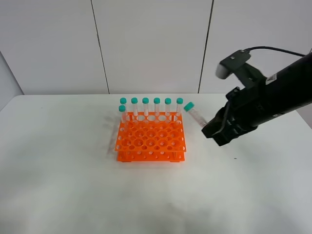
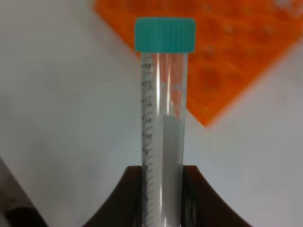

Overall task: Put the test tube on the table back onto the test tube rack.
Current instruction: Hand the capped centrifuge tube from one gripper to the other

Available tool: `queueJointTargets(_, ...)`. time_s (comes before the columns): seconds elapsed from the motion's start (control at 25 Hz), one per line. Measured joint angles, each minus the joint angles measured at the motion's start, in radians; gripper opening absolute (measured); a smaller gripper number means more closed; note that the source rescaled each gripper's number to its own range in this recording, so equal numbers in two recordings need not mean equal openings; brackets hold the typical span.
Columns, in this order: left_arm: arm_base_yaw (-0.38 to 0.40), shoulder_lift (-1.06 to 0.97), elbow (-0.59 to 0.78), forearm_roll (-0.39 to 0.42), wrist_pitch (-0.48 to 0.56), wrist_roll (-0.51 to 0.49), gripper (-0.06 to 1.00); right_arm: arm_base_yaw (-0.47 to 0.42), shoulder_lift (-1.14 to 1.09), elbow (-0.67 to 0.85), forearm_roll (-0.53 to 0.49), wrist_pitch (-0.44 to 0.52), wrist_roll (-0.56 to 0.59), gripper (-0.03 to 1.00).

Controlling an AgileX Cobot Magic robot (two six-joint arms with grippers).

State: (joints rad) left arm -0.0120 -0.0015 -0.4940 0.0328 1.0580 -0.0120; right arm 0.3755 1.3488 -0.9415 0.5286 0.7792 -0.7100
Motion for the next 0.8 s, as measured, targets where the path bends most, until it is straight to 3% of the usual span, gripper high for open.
queueJointTargets(0.24,0.000,0.000,0.000,0.000,0.000,0.000,0.85,-0.034,0.112,0.000,0.210,-0.022,-0.247,0.02)
queueJointTargets(0.36,0.000,0.000,-0.014,-0.033,-0.025,0.000,0.85,-0.034,0.111,-0.001,0.309,0.019,-0.383,0.02)
queueJointTargets(0.6,0.000,0.172,-0.123,-0.198,-0.163,0.005,0.85,-0.034,0.111,-0.001,0.447,0.091,-0.563,0.02)
queueJointTargets(0.72,0.000,0.349,-0.144,-0.343,-0.268,0.070,0.85,-0.034,0.111,-0.001,0.478,0.092,-0.588,0.02)
queueJointTargets(0.8,0.000,0.472,-0.144,-0.471,-0.352,0.166,0.85,-0.034,0.111,-0.001,0.482,0.092,-0.591,0.02)
